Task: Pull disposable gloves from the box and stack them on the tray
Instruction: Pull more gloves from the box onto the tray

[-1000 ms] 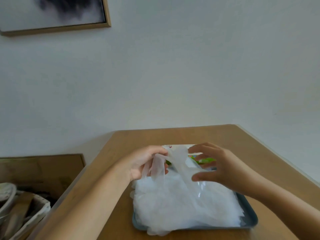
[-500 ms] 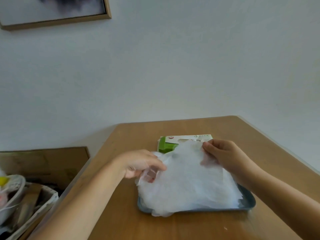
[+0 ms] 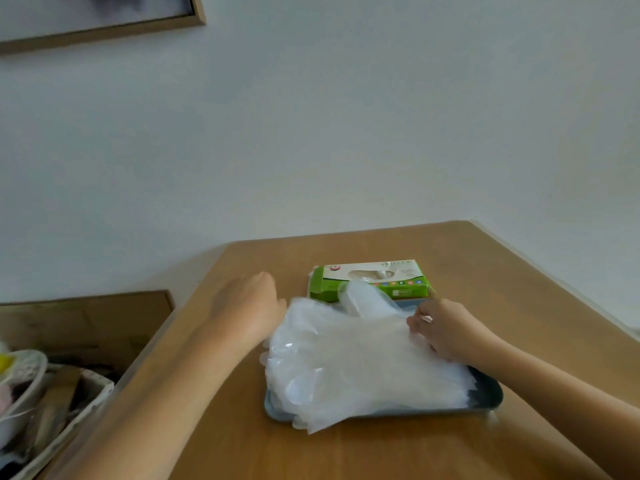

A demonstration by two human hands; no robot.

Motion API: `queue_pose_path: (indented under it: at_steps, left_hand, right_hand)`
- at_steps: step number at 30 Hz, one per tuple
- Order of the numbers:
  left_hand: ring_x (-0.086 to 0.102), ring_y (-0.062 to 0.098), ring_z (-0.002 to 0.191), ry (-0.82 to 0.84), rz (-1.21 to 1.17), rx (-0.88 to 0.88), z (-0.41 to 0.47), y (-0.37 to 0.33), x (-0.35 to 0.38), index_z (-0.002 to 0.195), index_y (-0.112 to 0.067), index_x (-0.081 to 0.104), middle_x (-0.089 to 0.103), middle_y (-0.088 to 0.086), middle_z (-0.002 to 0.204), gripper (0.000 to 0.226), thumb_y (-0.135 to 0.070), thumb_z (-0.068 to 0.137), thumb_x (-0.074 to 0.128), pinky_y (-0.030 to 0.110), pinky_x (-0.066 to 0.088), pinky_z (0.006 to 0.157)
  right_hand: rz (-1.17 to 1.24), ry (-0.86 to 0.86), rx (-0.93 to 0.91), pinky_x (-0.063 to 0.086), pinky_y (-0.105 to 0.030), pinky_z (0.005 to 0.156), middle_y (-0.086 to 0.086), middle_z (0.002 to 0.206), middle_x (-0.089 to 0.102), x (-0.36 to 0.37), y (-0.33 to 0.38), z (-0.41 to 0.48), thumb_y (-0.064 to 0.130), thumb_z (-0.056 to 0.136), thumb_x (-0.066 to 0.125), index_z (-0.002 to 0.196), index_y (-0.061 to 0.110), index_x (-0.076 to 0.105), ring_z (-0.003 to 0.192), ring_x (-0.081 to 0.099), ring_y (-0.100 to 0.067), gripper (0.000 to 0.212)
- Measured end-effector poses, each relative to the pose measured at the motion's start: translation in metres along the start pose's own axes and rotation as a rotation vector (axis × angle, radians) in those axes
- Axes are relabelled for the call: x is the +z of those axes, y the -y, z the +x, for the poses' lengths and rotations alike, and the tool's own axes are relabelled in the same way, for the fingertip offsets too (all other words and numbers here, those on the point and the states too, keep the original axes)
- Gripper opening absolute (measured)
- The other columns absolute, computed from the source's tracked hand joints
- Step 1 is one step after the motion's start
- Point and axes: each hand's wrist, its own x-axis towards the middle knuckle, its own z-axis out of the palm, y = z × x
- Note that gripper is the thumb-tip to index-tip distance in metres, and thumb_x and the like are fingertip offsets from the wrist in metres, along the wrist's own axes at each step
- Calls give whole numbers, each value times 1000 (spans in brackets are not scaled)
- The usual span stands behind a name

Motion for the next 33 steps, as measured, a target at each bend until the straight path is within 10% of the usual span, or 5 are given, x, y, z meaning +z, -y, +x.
queue_pose_path:
  at_steps: [10, 17, 22, 29, 33]
  left_hand:
    - [61, 21, 103, 74, -391, 801, -41, -85, 68, 110, -13, 70, 69, 6, 111, 28, -24, 96, 48, 33, 46, 92]
    - [47, 22, 123, 17, -138, 828, -27, -93, 83, 129, -13, 56, 58, 7, 129, 44, -36, 97, 35, 42, 31, 109]
    - [2, 25, 148, -2, 217, 590, 4, -72, 75, 146, -12, 34, 22, 8, 157, 58, -47, 100, 31, 49, -20, 111]
    - [31, 27, 139, -261, 72, 426, 34, -57, 69, 133, -12, 48, 43, 5, 142, 40, -26, 96, 45, 46, 11, 117]
    - [55, 11, 70, -539, -357, 595, 9, -67, 62, 79, -18, 57, 58, -5, 76, 9, -25, 83, 52, 21, 40, 59]
  right_hand:
    - [-92, -12, -11, 36, -25, 45, -1, 72, 56, 3, -2, 2, 28, 95, 50, 70, 16, 51, 61, 53, -19, 27]
    - [-100, 5, -43, 35, -19, 43, 1, 64, 55, 2, -2, -1, 26, 95, 48, 91, 5, 62, 55, 53, -17, 26]
    - [-109, 6, -24, 37, -26, 49, -7, 82, 61, 2, -4, -1, 25, 95, 48, 99, 4, 62, 68, 55, -22, 26]
    - [-125, -26, -24, 39, -28, 58, -9, 92, 65, 5, -6, 0, 27, 98, 44, 102, 4, 62, 77, 58, -23, 30]
    - [-121, -11, -19, 40, -25, 52, -12, 95, 68, 5, -8, 0, 23, 98, 42, 103, 1, 62, 72, 58, -21, 29]
